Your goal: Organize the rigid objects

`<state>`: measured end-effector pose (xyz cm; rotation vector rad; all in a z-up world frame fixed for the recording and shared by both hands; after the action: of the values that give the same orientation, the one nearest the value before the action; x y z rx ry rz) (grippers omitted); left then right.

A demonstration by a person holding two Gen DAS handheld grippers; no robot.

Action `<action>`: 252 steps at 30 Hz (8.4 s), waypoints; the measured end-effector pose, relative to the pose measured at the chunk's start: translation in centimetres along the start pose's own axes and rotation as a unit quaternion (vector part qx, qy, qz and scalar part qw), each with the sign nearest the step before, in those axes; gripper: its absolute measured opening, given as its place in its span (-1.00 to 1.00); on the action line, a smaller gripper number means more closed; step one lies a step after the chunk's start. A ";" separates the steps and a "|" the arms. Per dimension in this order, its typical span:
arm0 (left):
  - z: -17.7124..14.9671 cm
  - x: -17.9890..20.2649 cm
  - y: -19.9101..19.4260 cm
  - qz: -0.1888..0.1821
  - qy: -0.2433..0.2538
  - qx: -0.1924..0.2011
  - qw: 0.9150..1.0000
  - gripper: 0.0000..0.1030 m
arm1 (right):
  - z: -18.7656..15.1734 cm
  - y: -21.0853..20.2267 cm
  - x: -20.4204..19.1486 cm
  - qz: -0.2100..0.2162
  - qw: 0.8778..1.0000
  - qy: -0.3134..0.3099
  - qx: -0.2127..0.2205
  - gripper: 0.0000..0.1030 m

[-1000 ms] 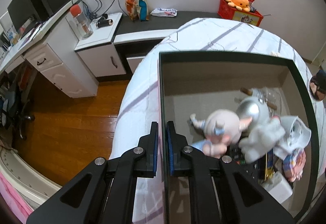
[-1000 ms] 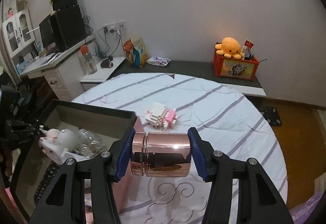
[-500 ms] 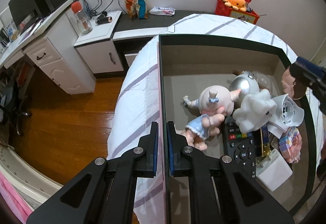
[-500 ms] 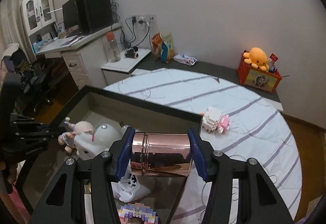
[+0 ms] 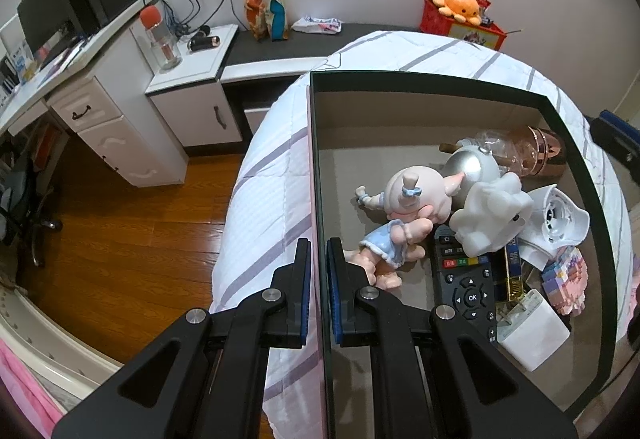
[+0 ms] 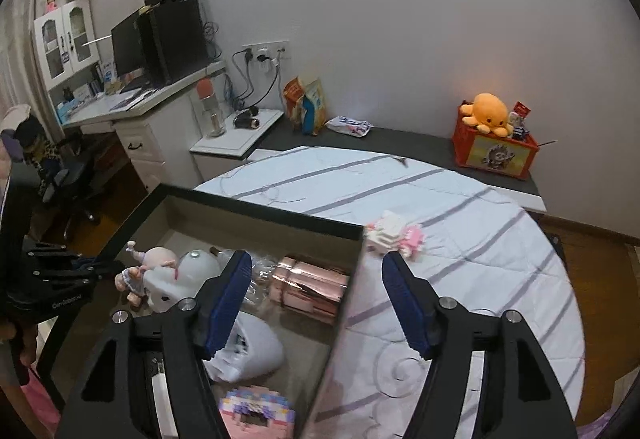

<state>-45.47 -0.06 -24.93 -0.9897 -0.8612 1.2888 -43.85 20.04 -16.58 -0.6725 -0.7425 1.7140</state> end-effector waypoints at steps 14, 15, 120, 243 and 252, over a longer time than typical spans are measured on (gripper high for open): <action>0.4 0.0 0.7 0.007 -0.003 -0.005 1.000 -0.88 | -3.1 1.2 10.4 -0.057 0.995 0.075 -0.037 0.34; 0.4 -0.1 0.8 0.008 -0.005 -0.006 1.000 -0.88 | -3.3 1.8 10.7 -0.054 0.995 0.077 -0.043 0.34; -5.5 0.4 -1.6 0.016 0.019 -0.004 1.000 -0.84 | -10.8 -2.2 -11.0 0.087 0.986 -0.093 -0.107 -0.06; -18.2 6.2 -32.4 0.015 -0.002 0.407 0.913 1.00 | -10.9 -28.7 -9.6 -0.063 0.960 0.000 0.274 1.00; -22.6 5.7 -36.8 0.020 -0.012 0.451 0.892 1.00 | -13.6 -33.3 -12.1 -0.085 0.945 -0.012 0.314 1.00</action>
<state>-10.81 2.85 1.27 -0.2428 -0.1759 1.5100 -10.26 17.14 0.94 -0.1374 -0.2264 1.6693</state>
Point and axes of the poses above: each gripper's, at about its wrist camera, not at the fingertips, and y roughly the way its jaws point, x to its right, z to its top, the point moved 9 cm from there along y, roughly the way its jaws point, and after that the axes turned 8 degrees about -x, right-handed, at the moved point
